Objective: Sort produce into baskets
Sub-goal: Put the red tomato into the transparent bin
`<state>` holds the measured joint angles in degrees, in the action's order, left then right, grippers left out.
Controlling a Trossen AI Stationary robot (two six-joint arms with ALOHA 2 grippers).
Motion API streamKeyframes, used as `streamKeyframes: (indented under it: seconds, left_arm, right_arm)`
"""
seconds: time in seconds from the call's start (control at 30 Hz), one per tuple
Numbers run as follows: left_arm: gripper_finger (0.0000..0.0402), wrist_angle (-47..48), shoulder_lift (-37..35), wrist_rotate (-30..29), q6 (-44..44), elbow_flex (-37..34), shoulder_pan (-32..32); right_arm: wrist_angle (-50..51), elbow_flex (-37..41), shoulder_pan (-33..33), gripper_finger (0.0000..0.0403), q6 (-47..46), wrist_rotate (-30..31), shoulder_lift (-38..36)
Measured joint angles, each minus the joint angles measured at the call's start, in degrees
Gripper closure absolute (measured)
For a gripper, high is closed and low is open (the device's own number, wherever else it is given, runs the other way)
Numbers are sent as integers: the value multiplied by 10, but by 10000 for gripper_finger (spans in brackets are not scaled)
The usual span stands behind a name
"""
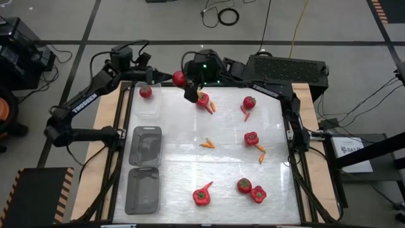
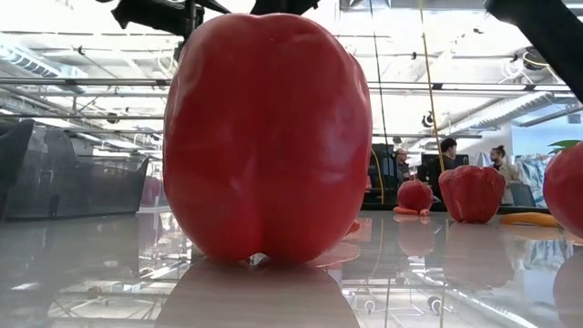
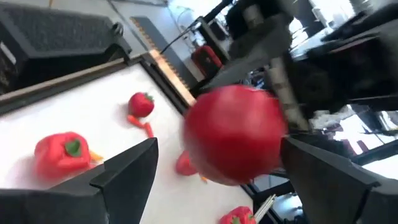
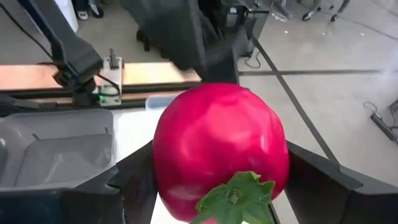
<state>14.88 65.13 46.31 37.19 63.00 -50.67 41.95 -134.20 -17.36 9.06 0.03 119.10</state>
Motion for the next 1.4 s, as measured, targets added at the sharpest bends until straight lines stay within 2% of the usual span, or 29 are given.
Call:
streamKeyframes:
  seconds: [0.83, 1.13, 1.4]
  left_arm:
    - [61, -94, 31, -22, -1, 0, 63]
    - [103, -96, 31, -10, -11, -1, 67]
    - [108, -95, 31, -2, -16, -1, 67]
  right_arm:
    - [-22, -1, 2, 124, -3, 2, -2]
    - [-19, -1, 3, 124, -3, 0, -2]
    - [-23, -1, 10, 124, 0, 3, -2]
